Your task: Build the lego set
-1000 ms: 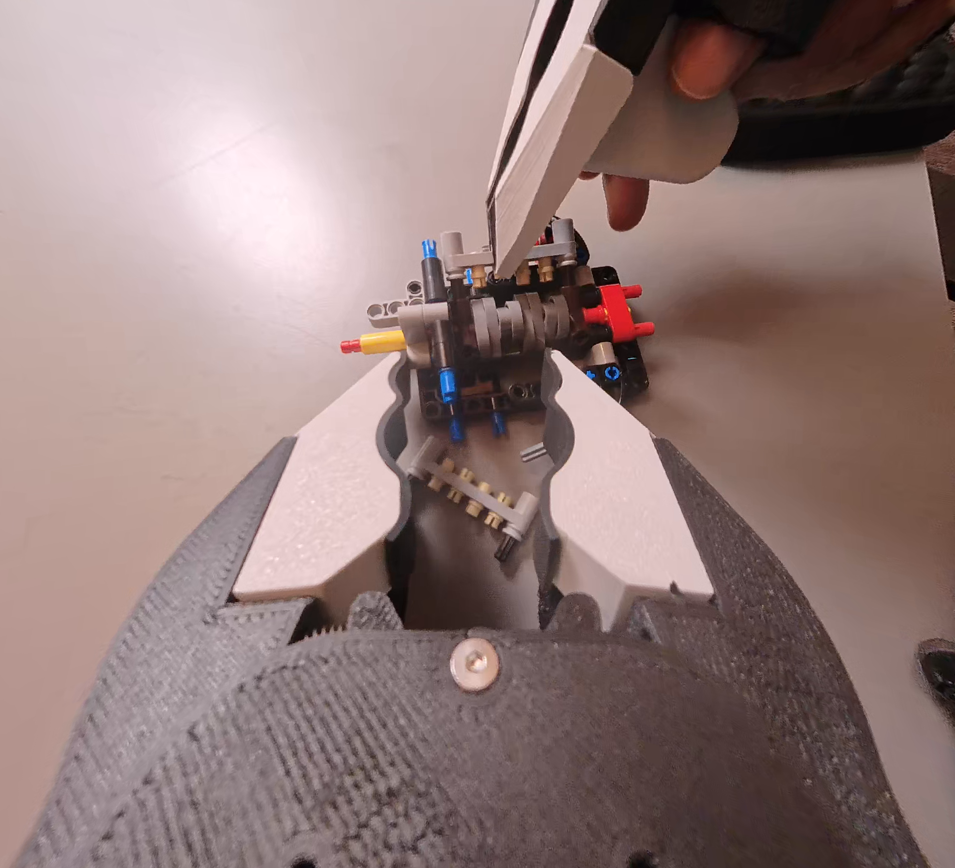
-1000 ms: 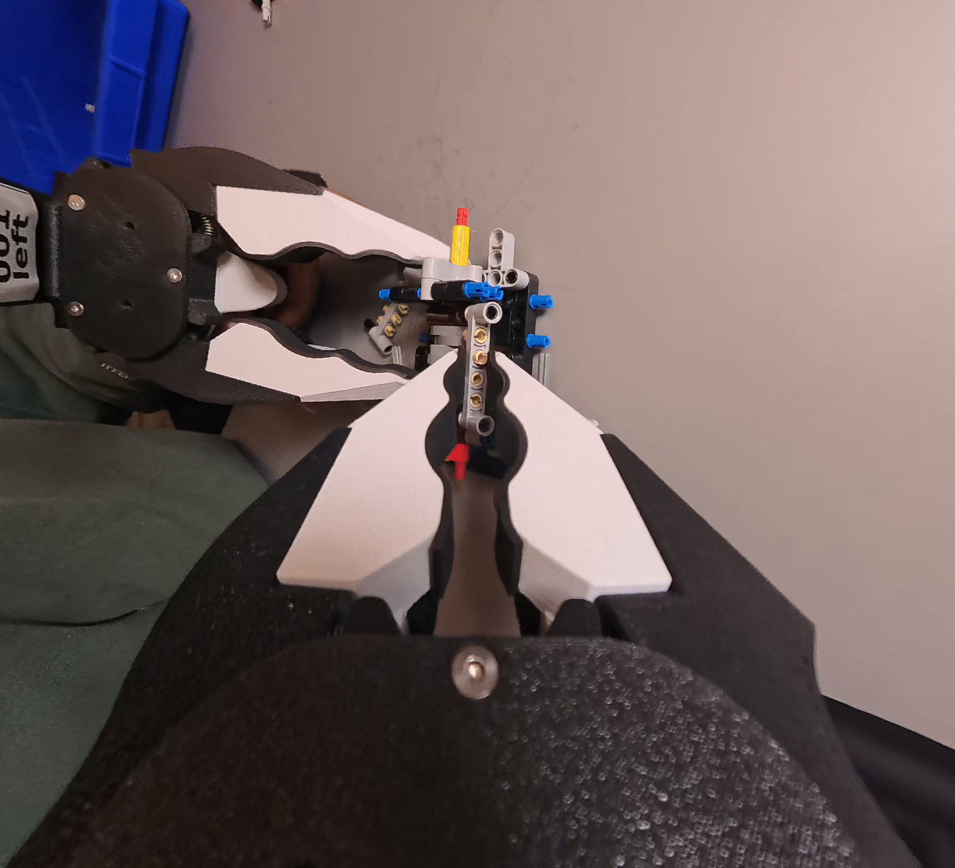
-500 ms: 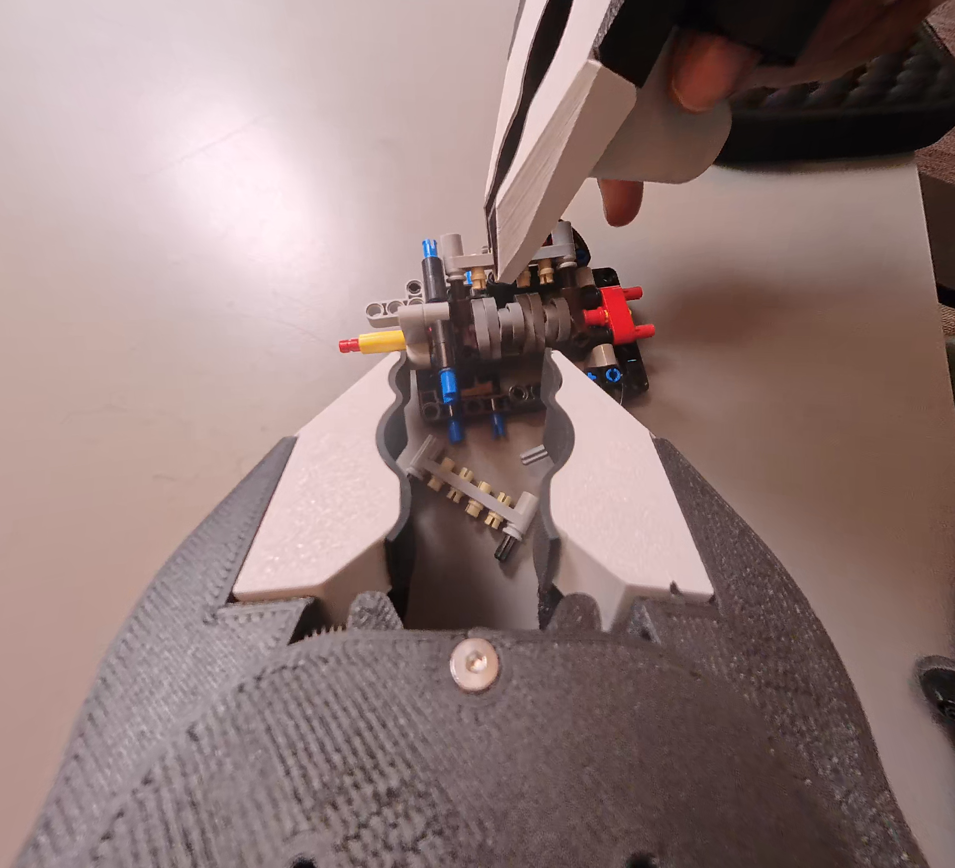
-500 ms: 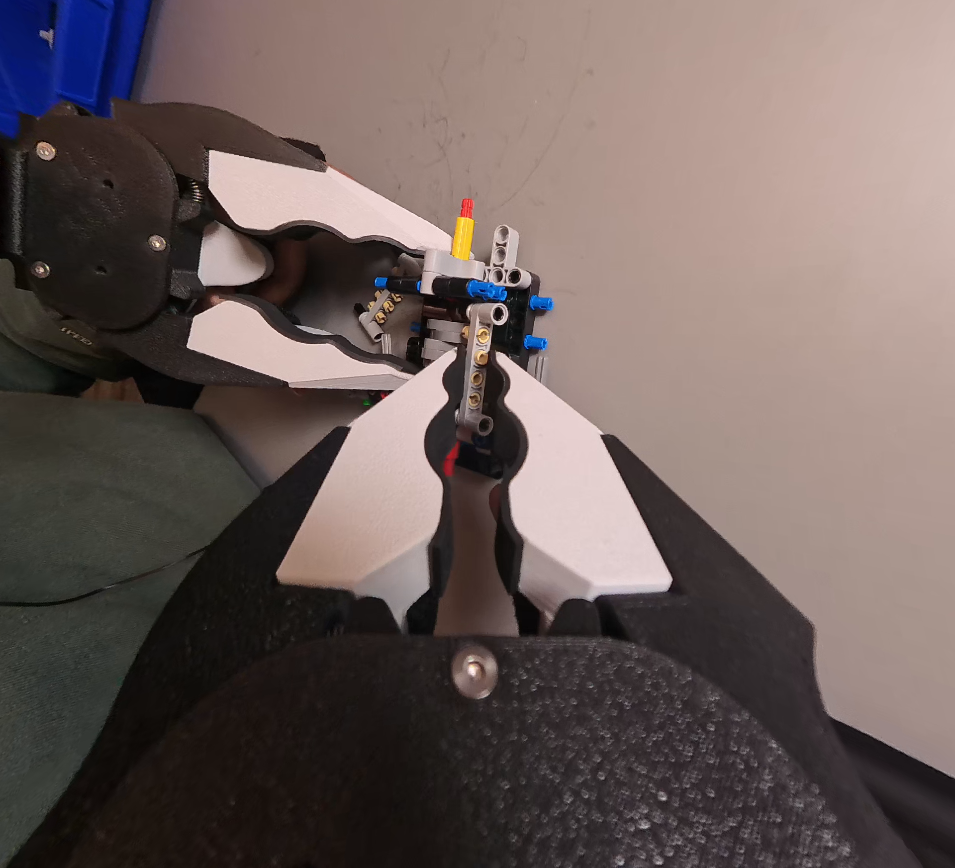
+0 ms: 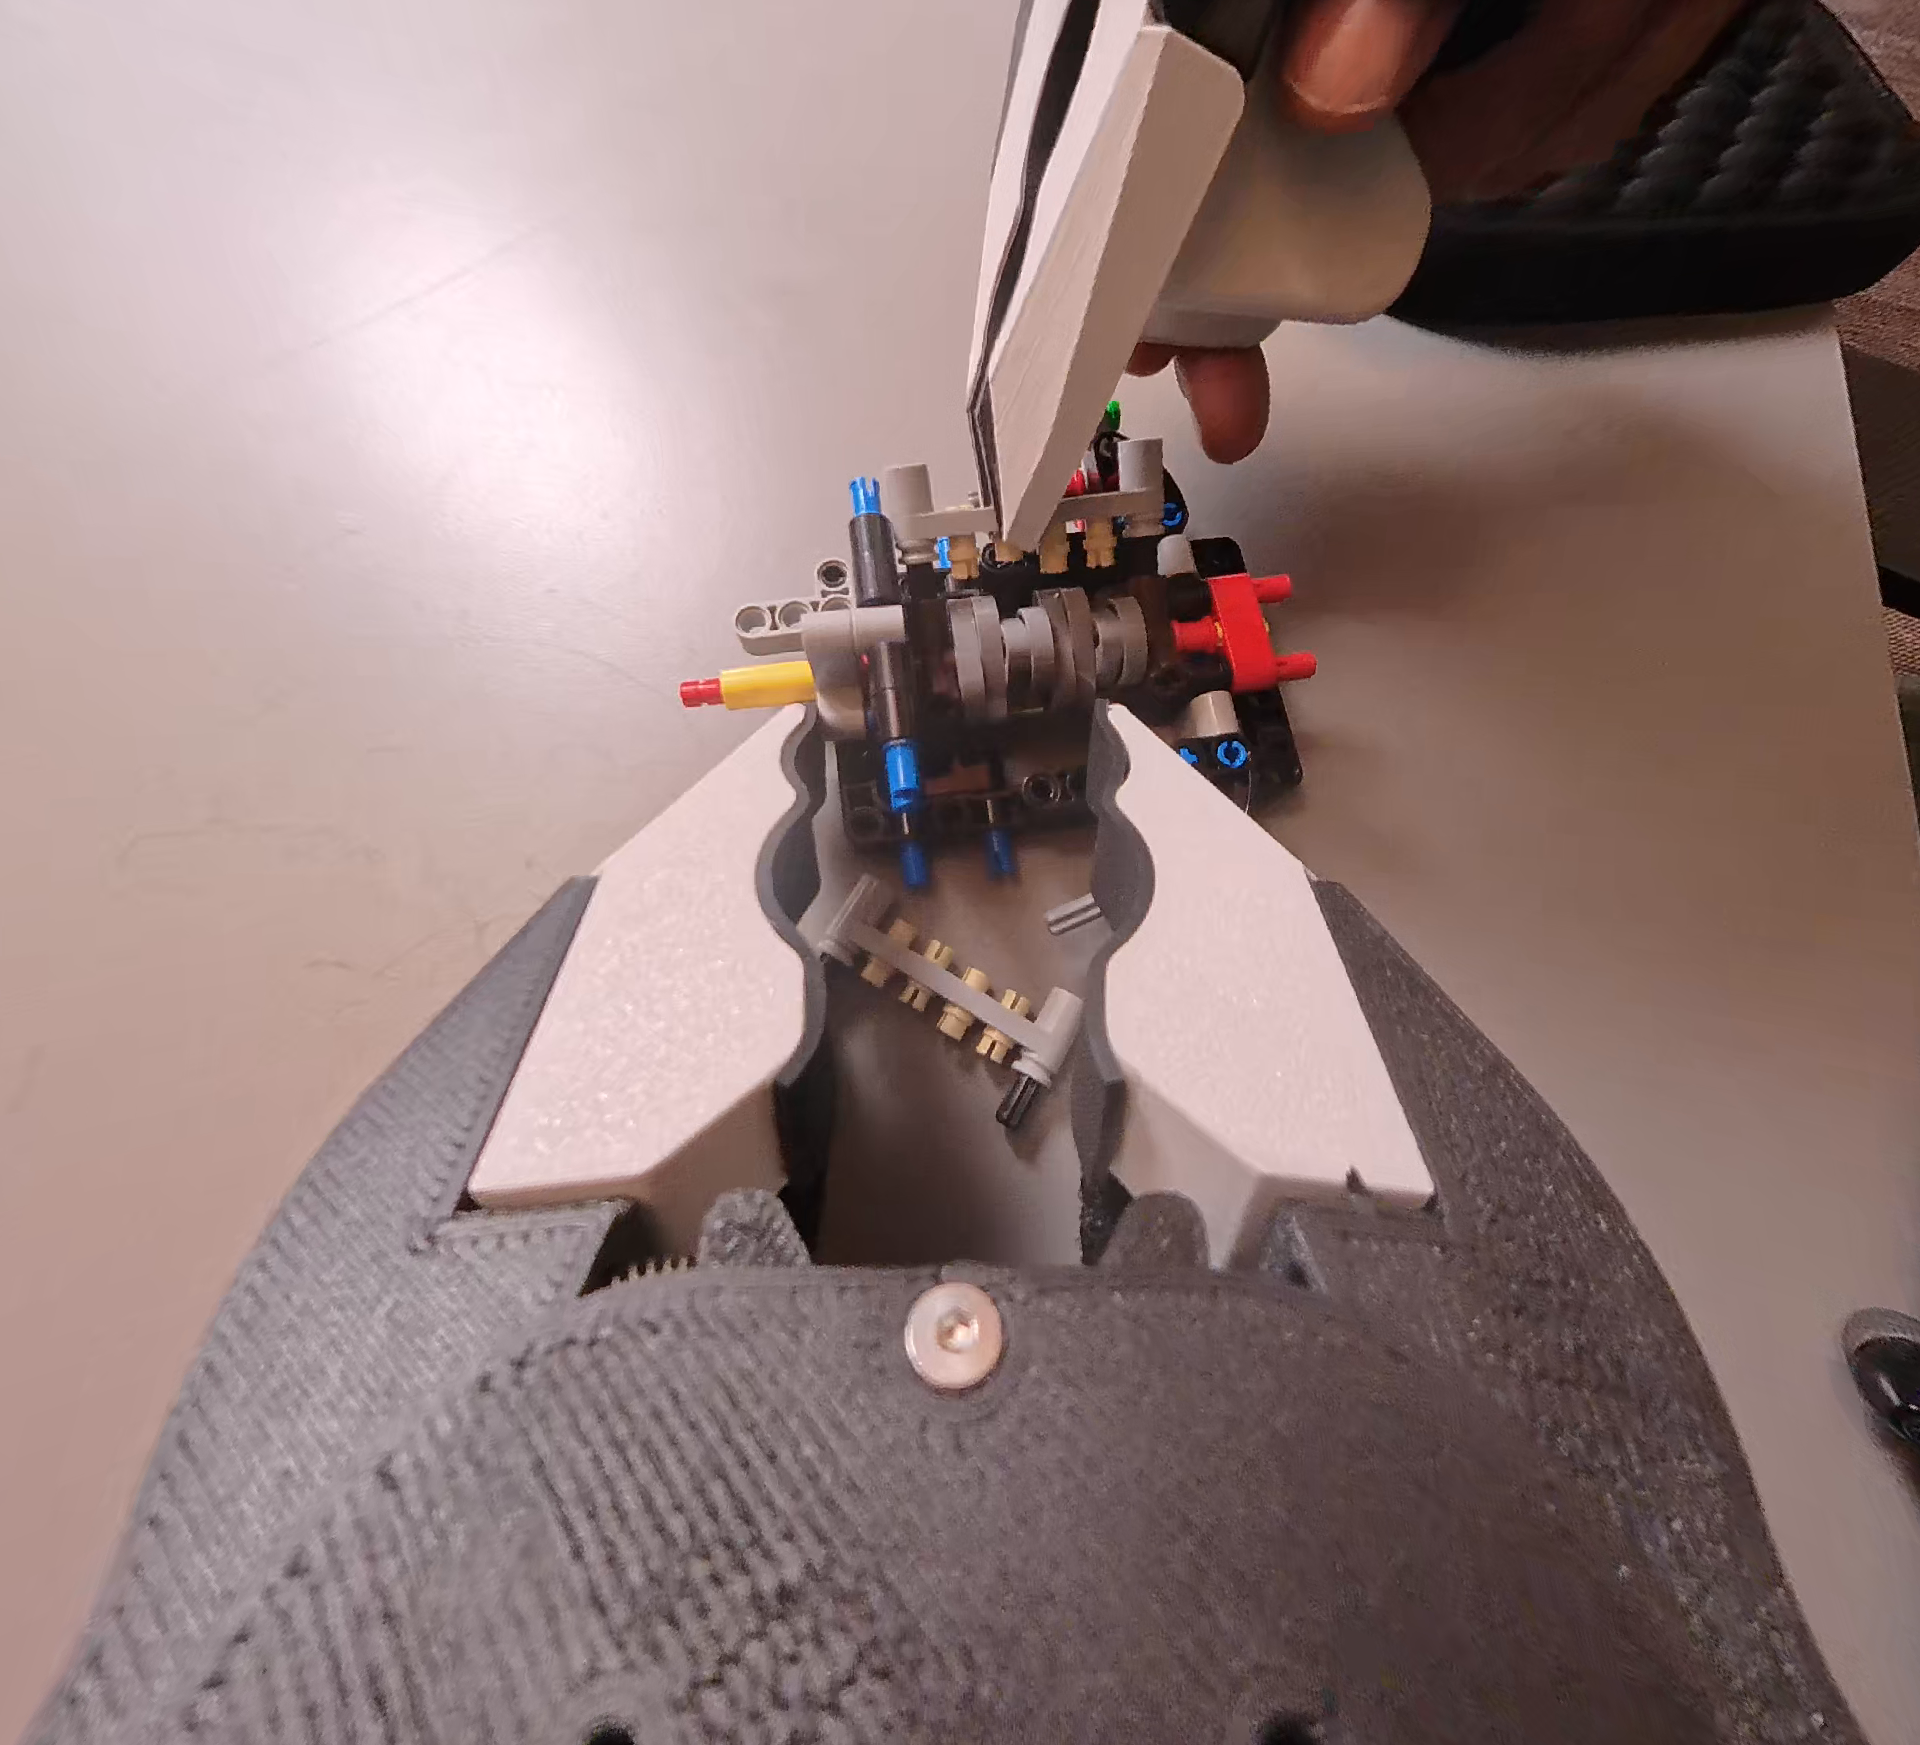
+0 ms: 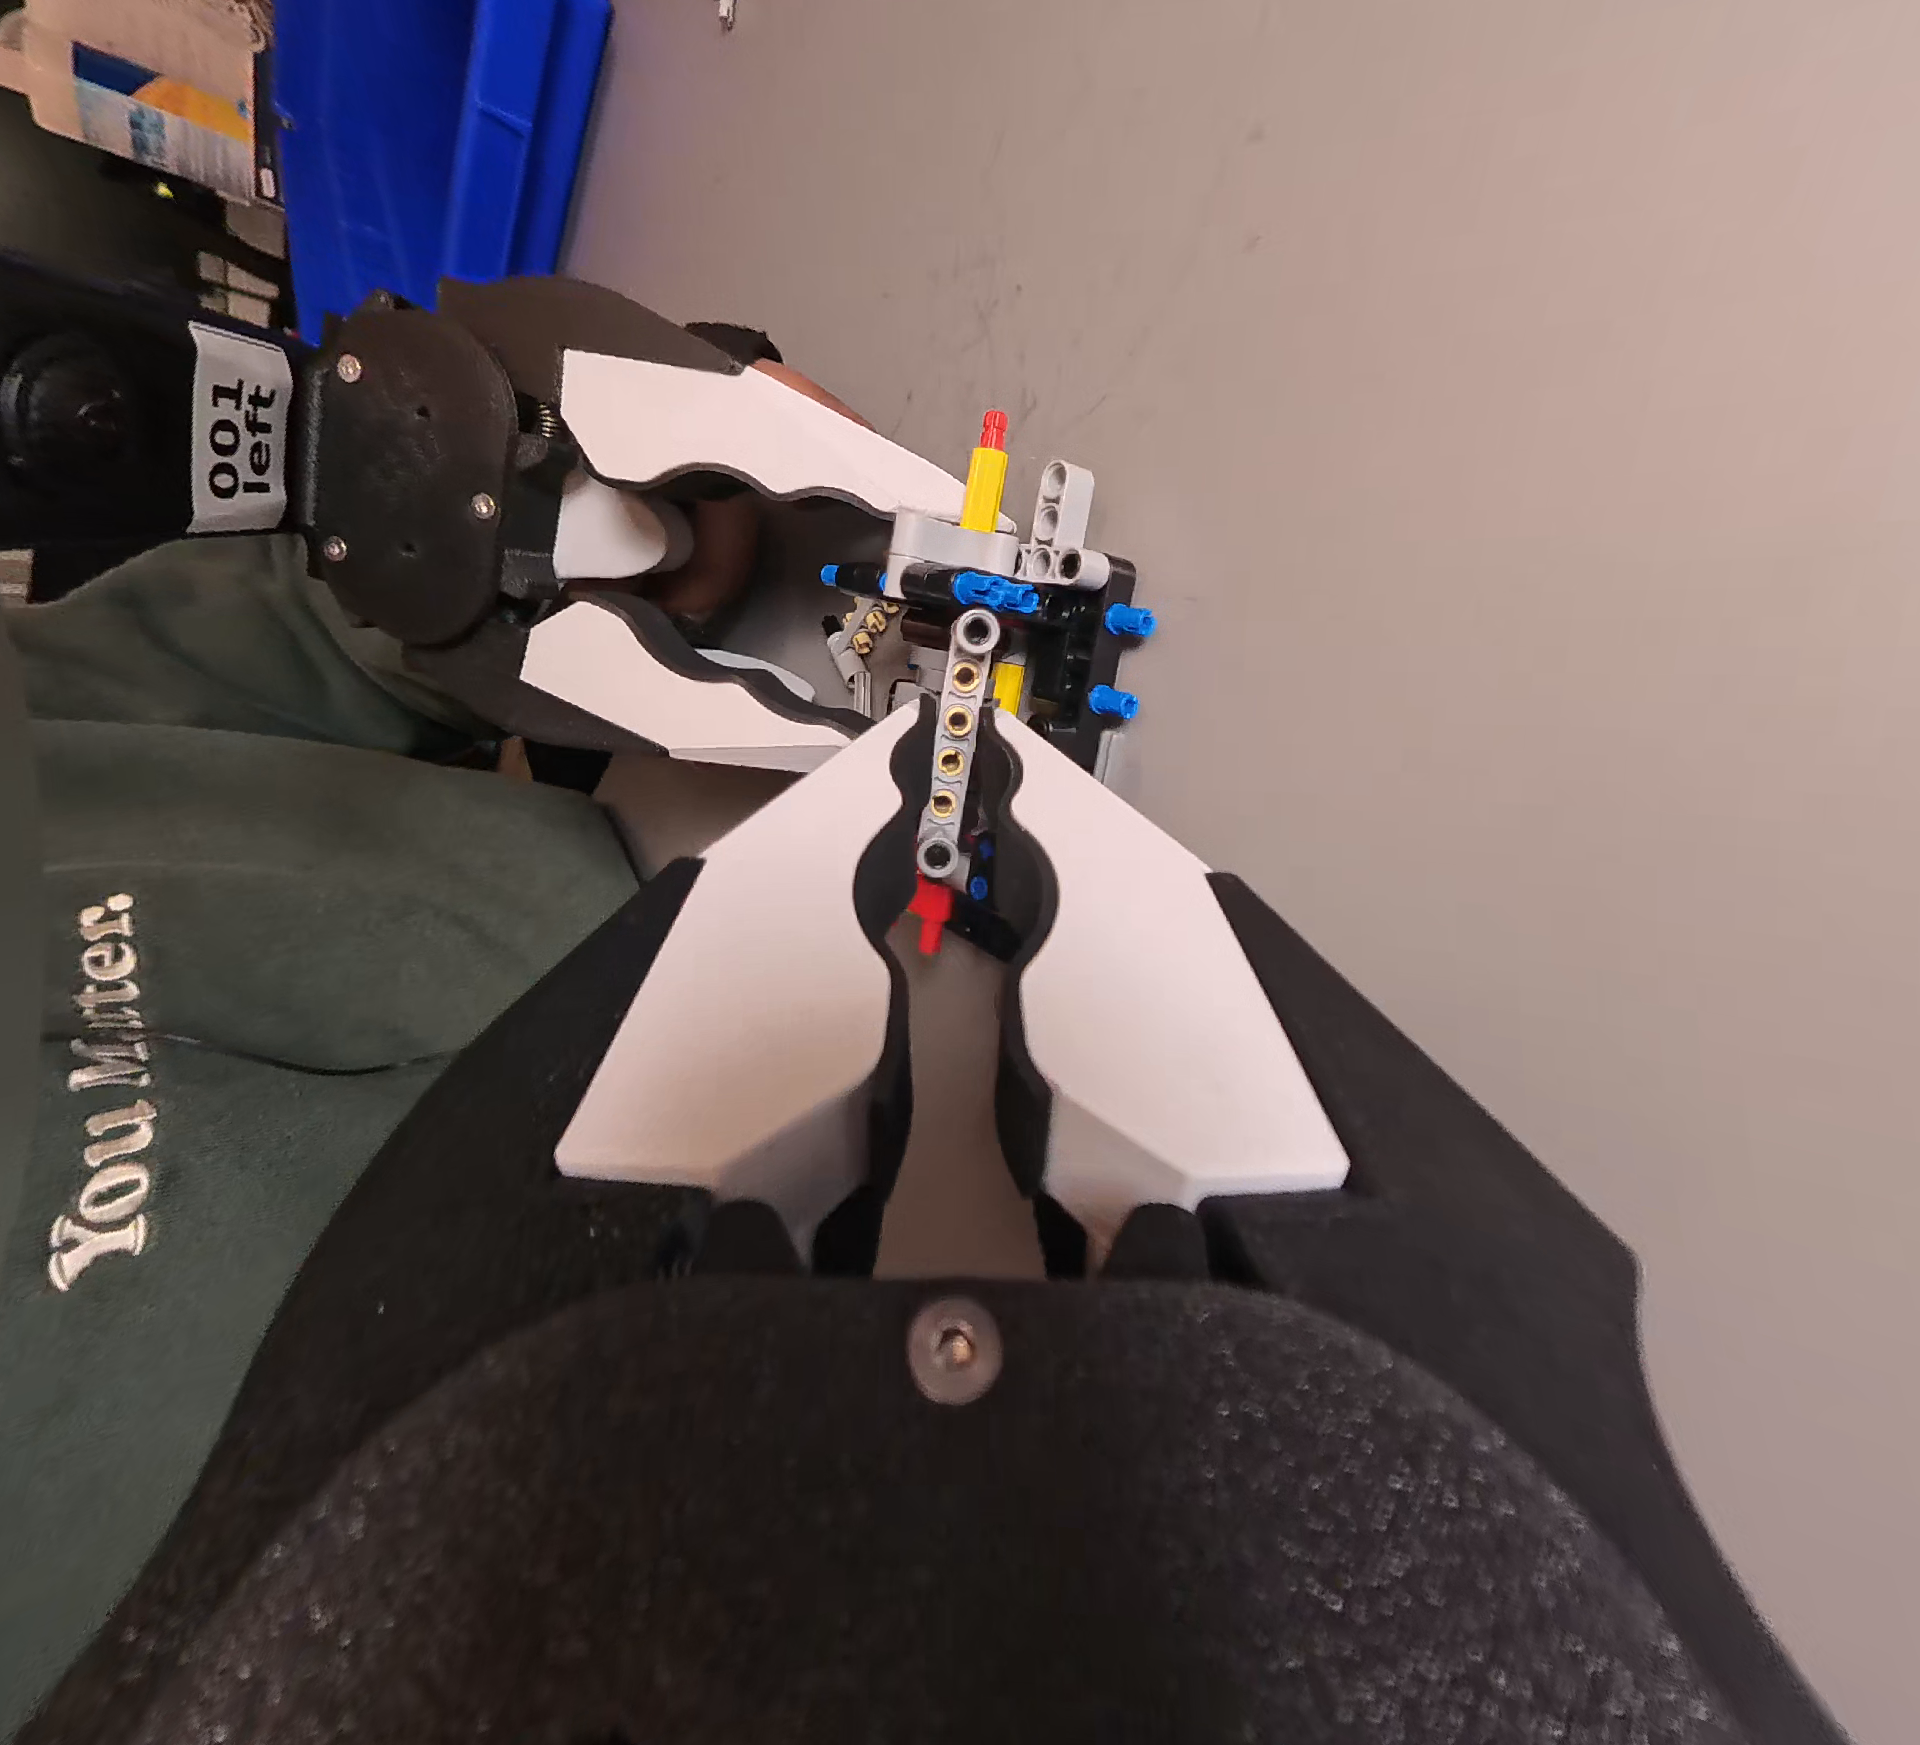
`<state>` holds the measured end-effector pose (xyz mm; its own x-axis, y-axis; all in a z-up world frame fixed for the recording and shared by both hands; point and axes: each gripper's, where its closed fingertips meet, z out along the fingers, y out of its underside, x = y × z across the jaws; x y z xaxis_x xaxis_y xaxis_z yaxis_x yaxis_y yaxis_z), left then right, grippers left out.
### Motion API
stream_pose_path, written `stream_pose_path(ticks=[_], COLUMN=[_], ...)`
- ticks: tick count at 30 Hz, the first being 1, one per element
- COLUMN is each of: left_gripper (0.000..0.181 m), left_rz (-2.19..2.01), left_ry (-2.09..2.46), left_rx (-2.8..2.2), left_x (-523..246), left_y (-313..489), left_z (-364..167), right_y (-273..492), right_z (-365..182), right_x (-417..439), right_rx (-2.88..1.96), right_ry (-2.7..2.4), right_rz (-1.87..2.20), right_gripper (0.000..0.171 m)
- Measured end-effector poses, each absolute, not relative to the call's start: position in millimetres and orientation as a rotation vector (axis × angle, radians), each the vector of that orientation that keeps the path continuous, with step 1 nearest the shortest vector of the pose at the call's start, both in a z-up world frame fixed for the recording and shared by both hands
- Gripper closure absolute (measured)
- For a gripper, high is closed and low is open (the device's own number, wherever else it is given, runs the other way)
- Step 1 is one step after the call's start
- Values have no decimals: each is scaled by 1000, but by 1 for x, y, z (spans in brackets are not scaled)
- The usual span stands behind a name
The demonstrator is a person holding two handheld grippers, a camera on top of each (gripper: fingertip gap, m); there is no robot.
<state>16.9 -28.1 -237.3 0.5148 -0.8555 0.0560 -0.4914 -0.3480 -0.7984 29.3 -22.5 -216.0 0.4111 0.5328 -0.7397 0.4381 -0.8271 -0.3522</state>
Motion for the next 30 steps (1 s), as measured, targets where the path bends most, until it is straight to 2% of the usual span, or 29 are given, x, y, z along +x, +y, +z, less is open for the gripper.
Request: stream_pose_path(ticks=[30], left_gripper=[132], left_rz=[-639], left_ry=[1107], left_rx=[-2017], left_x=[15], left_y=[-29], left_z=[-238], right_y=[-25], right_z=[-225], right_x=[27], right_rx=[-2577], right_ry=[-1122], right_rz=[1279], right_gripper=[165])
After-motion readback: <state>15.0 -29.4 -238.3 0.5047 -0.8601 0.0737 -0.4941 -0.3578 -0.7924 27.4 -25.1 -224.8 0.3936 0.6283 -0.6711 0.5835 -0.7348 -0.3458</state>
